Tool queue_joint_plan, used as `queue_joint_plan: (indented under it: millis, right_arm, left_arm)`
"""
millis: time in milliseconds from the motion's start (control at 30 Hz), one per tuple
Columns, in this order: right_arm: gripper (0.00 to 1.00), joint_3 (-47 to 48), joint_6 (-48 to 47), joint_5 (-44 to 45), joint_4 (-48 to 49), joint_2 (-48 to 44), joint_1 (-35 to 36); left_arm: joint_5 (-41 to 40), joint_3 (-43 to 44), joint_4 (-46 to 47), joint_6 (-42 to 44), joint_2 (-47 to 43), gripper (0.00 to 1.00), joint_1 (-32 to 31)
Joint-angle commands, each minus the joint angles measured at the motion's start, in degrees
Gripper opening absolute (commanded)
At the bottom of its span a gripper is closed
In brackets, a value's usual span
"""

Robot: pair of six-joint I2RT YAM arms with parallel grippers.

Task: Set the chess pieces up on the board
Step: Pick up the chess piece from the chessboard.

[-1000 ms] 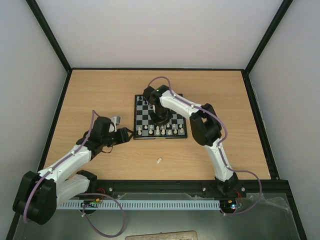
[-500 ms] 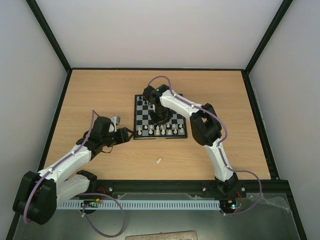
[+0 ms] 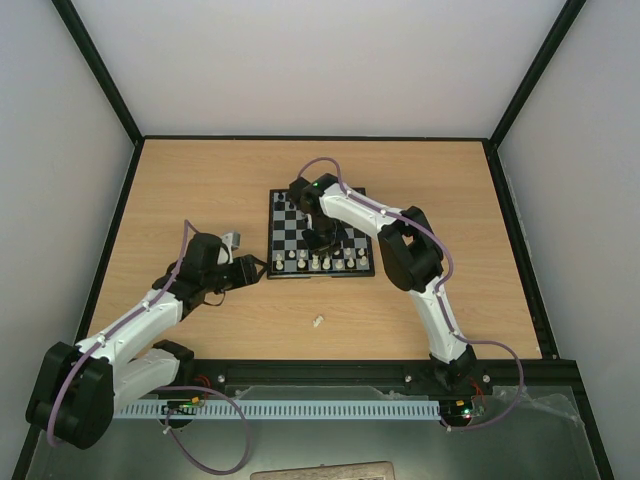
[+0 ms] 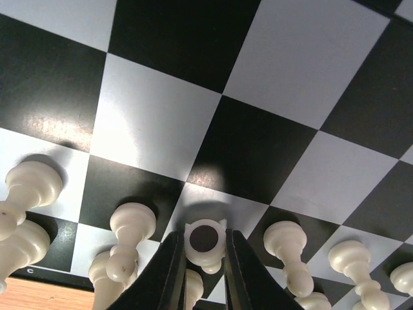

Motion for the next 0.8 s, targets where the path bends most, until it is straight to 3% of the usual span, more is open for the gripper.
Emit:
queue_joint_plan:
  millis: [0, 167, 500, 767]
  right_arm:
    - [0.10, 0.2, -0.3, 0.2, -1.9, -0.3, -0.1]
    - [0.03, 3.0, -0.4, 0.7, -1.7, -0.8, -0.5]
    - [0.02, 5.2, 0.7, 0.4, 0.5, -7.6, -0.6]
    - [0.03, -13.3, 0.7, -18.3, 12.3, -26.1, -0.2]
  left_arm:
    - [0.9, -0.7, 1.0, 0.5, 0.3, 0.62, 0.5]
    - [0.9, -0.6, 0.9, 0.4, 0.3, 0.61, 0.6]
    - [0.3, 0.3, -1.0, 0.2, -1.7, 0.61, 0.6]
    - [6.8, 1.7, -2.3, 2.5, -8.9, 0.63, 0.6]
